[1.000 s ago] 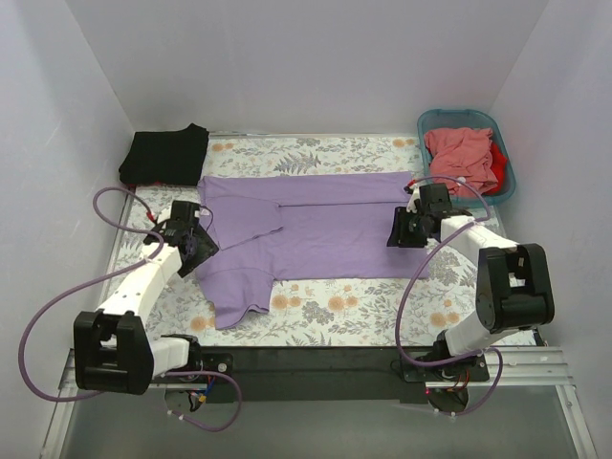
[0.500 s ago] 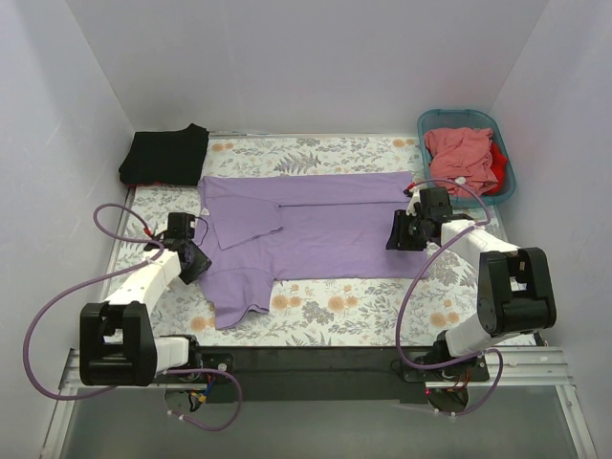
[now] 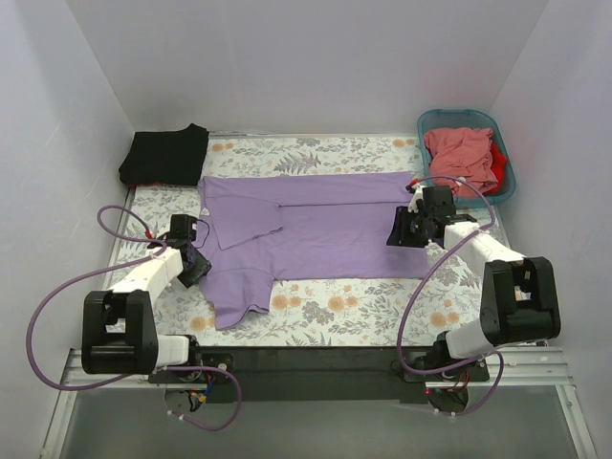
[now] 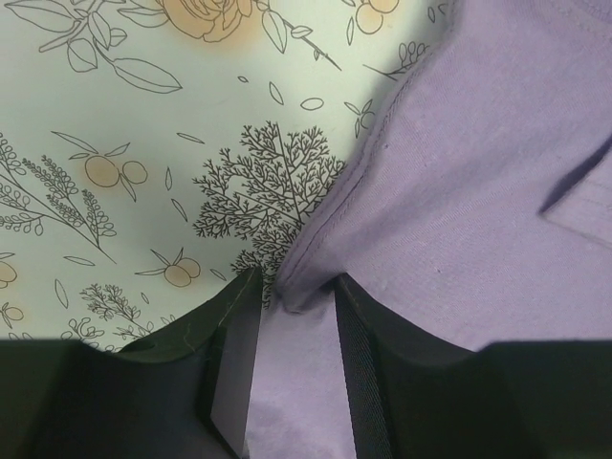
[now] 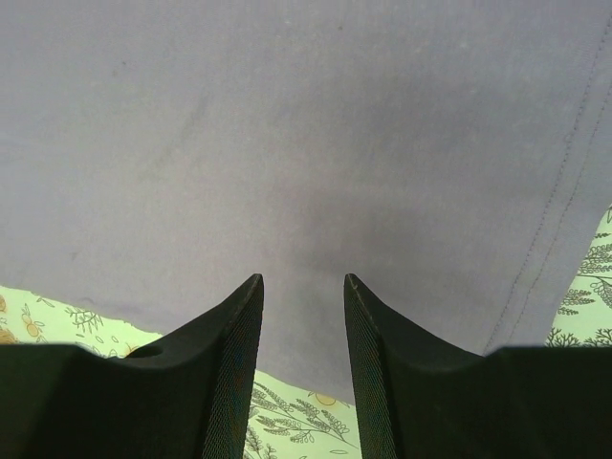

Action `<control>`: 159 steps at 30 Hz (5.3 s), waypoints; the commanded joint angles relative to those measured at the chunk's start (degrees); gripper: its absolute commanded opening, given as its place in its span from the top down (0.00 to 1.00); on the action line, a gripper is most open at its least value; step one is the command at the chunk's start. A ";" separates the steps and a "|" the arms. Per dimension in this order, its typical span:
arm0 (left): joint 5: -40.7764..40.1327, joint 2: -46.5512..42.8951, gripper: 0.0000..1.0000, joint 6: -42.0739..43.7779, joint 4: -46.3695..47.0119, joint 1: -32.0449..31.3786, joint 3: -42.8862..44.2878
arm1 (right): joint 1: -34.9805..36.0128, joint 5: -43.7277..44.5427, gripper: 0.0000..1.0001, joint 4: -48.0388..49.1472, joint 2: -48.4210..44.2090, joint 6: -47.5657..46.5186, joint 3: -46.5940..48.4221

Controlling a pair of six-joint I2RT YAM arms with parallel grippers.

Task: Fold and stack the t-shirts
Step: Fold the tshirt

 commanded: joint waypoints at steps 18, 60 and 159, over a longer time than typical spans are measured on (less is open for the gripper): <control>-0.06 -4.95 0.64 -0.20 -3.16 0.51 4.84 | 0.16 -0.35 0.54 0.31 -2.25 0.68 0.59; -0.59 3.05 1.00 0.59 1.06 0.51 0.18 | -6.33 17.17 0.48 -15.16 -9.54 7.27 -4.51; -2.08 26.60 1.00 -1.96 -4.83 3.85 37.80 | -10.74 16.79 0.99 -9.89 19.11 4.81 26.96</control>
